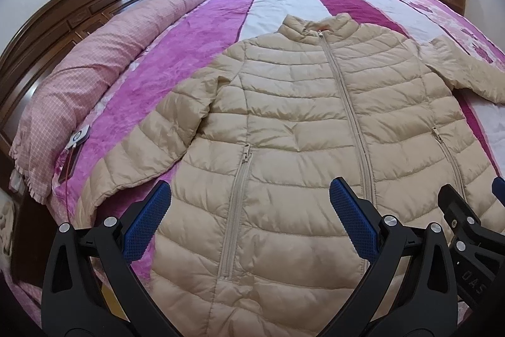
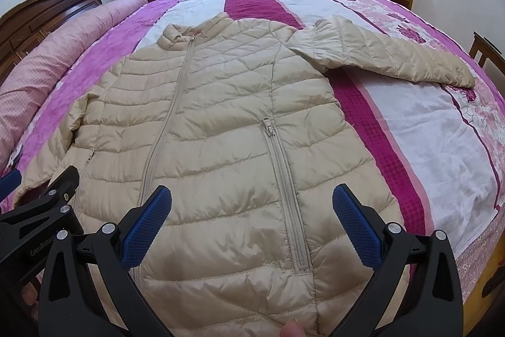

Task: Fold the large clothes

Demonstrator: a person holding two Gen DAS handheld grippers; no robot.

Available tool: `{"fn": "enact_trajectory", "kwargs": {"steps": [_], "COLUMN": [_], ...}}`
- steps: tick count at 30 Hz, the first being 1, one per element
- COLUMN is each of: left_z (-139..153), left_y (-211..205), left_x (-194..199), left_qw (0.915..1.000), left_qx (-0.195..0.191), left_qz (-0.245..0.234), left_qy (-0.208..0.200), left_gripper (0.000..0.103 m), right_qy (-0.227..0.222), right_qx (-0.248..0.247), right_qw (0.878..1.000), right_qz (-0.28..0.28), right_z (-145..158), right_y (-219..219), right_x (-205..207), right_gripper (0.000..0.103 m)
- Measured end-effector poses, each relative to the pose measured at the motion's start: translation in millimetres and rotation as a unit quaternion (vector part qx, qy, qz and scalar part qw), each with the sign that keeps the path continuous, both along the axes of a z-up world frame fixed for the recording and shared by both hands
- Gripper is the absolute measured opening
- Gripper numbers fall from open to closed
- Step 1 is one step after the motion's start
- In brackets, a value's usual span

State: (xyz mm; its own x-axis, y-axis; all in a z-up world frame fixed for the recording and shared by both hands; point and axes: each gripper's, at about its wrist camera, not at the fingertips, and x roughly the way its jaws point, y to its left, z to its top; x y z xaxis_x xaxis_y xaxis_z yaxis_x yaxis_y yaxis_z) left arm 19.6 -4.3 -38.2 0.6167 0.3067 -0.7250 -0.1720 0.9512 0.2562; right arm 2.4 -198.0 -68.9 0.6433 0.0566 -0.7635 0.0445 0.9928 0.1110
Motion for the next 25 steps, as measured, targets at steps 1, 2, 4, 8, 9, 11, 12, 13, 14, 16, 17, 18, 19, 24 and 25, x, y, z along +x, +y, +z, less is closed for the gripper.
{"fn": "enact_trajectory", "kwargs": {"steps": [1,2,4,8,9,11,12,13,14,16,17,18,19,24,25], "left_z": [0.3,1.0,1.2,-0.1,-0.5,-1.0,-0.9,-1.5,-2.1,-3.5,-4.1,-4.7,-5.6,-6.4,-6.2], "left_y": [-0.4,-0.4,-0.4,-1.1,-1.2,-1.6,-1.6,-1.6,-1.7,-1.4,-1.7,-1.8,-1.5,-0.9,-0.8], "left_x": [-0.3,-0.5,-0.5,-0.9,-1.0,-1.4,-1.2,-1.9,-1.9,-1.9,-1.5,-1.4,-0.3,-1.0,-1.0], "left_qw": [1.0000,1.0000,1.0000,1.0000,1.0000,1.0000,1.0000,1.0000,1.0000,1.0000,0.9999,0.9999,0.9998,0.9998,0.9998], "left_qx": [0.000,0.001,0.002,0.001,0.001,0.001,0.000,-0.001,-0.001,-0.003,-0.005,-0.008,-0.010,-0.011,-0.011], "left_qz": [0.000,0.000,-0.001,-0.002,-0.002,-0.003,-0.002,-0.002,-0.003,-0.004,-0.008,-0.011,-0.013,-0.012,-0.012], "left_qy": [-0.001,-0.002,-0.002,0.001,0.002,0.003,0.002,0.002,0.003,0.004,0.005,0.007,0.011,0.013,0.013], "left_gripper": [0.100,0.100,0.100,0.100,0.100,0.100,0.100,0.100,0.100,0.100,0.100,0.100,0.100,0.100,0.100], "right_qy": [-0.001,-0.002,-0.002,0.000,0.001,0.001,0.001,0.001,0.000,0.000,0.000,0.000,0.000,0.000,0.000], "right_qx": [-0.001,-0.002,-0.003,-0.004,-0.004,-0.004,-0.005,-0.006,-0.007,-0.006,-0.006,-0.006,-0.006,-0.007,-0.007], "right_qw": [1.000,1.000,1.000,1.000,1.000,1.000,1.000,1.000,1.000,1.000,1.000,1.000,1.000,1.000,1.000], "right_qz": [0.000,0.000,0.002,0.003,0.003,0.004,0.005,0.005,0.005,0.005,0.004,0.005,0.004,0.004,0.004], "right_z": [-0.1,-0.1,-0.6,-2.3,-2.8,-3.4,-3.3,-3.5,-3.6,-3.6,-3.7,-3.7,-3.8,-3.7,-3.8], "right_y": [0.3,0.2,0.5,2.1,2.4,3.3,3.8,4.1,4.3,4.2,4.2,4.1,4.1,3.6,3.6], "right_x": [0.0,0.2,0.1,-0.2,-0.3,-1.3,-2.0,-2.1,-2.3,-2.3,-2.3,-2.1,-2.2,-2.6,-2.6], "right_gripper": [0.098,0.098,0.098,0.098,0.098,0.098,0.098,0.098,0.098,0.098,0.098,0.098,0.098,0.098,0.098]}}
